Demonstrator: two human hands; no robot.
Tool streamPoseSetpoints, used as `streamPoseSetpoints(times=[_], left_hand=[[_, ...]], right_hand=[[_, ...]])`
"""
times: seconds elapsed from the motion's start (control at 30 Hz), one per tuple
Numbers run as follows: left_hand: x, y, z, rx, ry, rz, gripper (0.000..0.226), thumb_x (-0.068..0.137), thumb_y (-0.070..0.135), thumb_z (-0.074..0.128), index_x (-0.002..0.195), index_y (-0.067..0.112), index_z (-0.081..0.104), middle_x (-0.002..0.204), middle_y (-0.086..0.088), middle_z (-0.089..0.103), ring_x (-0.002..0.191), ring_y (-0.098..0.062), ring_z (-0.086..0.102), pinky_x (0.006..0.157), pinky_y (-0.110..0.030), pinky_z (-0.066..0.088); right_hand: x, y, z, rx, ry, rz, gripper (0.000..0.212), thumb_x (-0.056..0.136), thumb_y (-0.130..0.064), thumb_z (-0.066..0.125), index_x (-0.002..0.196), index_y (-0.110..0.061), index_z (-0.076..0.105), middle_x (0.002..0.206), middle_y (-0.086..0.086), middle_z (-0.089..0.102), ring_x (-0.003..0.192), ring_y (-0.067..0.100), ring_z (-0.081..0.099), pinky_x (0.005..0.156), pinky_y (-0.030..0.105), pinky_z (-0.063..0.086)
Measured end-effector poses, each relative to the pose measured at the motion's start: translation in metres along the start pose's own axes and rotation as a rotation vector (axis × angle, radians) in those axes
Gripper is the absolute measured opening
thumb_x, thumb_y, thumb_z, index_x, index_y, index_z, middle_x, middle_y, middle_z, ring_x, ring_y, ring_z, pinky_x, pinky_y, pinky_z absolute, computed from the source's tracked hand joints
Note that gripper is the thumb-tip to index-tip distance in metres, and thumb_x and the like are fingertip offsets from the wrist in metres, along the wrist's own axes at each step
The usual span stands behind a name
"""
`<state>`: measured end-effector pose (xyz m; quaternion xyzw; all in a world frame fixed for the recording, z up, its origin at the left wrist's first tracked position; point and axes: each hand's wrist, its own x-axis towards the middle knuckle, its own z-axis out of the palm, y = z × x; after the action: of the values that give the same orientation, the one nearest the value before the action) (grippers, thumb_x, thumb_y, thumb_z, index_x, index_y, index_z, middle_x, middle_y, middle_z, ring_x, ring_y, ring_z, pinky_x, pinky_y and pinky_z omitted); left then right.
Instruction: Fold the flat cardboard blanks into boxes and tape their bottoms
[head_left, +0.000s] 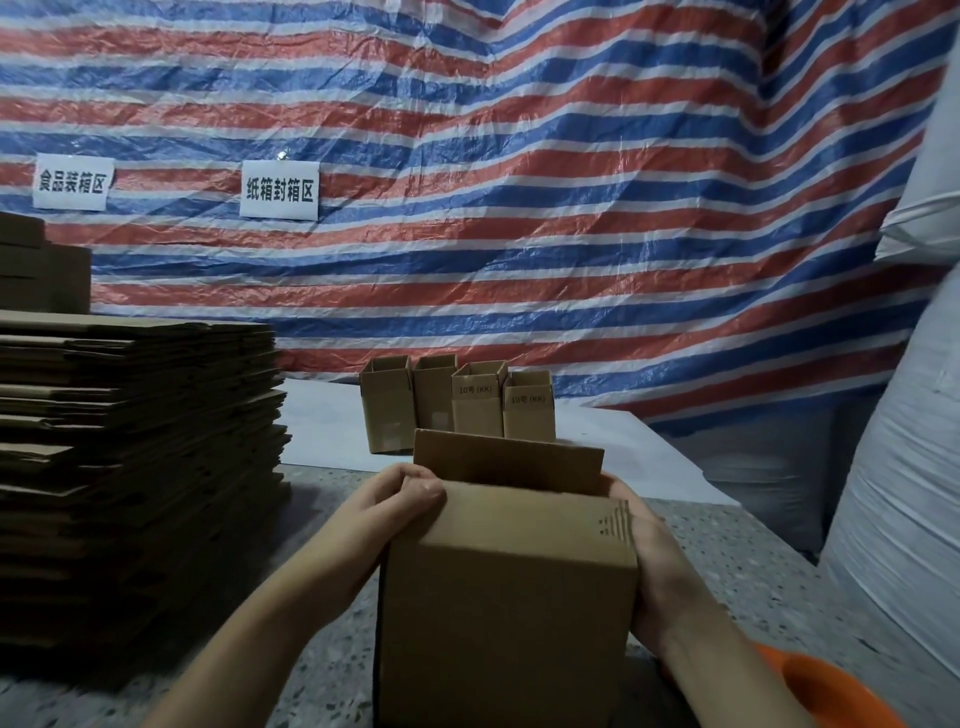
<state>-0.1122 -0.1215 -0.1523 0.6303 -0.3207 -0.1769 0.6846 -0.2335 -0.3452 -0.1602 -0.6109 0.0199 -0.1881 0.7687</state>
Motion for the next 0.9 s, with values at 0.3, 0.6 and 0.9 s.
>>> streamPoseSetpoints(times=[0.3, 0.6, 0.9], left_hand=[[0.006, -0.002, 0.003, -0.161, 0.047, -0.014, 0.070, 0.065, 0.029, 0.077, 0.124, 0.044, 0.044, 0.124, -0.006, 0.056, 0.093, -0.027, 0.070, 0.065, -0.025, 0.056], [0.004, -0.001, 0.004, -0.199, -0.054, 0.039, 0.073, 0.074, 0.020, 0.070, 0.128, 0.061, 0.041, 0.119, 0.012, 0.053, 0.090, -0.024, 0.072, 0.063, -0.025, 0.056], [0.001, -0.004, 0.006, -0.181, 0.038, 0.078, 0.039, 0.075, 0.020, 0.076, 0.109, 0.019, 0.056, 0.120, -0.012, 0.061, 0.096, -0.028, 0.067, 0.067, -0.029, 0.055]], right_hand=[[-0.009, 0.004, -0.003, 0.017, -0.035, 0.006, 0.058, 0.074, -0.065, 0.068, 0.123, -0.033, 0.066, 0.119, 0.016, 0.072, 0.109, 0.034, 0.070, 0.076, 0.036, 0.061], [-0.008, 0.004, -0.002, -0.019, 0.010, -0.059, 0.055, 0.074, -0.027, 0.069, 0.119, -0.055, 0.057, 0.109, 0.010, 0.074, 0.104, 0.037, 0.071, 0.074, 0.039, 0.061], [-0.012, 0.005, -0.006, 0.057, 0.007, -0.040, 0.023, 0.081, -0.019, 0.070, 0.104, -0.023, 0.071, 0.116, 0.022, 0.067, 0.093, 0.033, 0.070, 0.072, 0.039, 0.060]])
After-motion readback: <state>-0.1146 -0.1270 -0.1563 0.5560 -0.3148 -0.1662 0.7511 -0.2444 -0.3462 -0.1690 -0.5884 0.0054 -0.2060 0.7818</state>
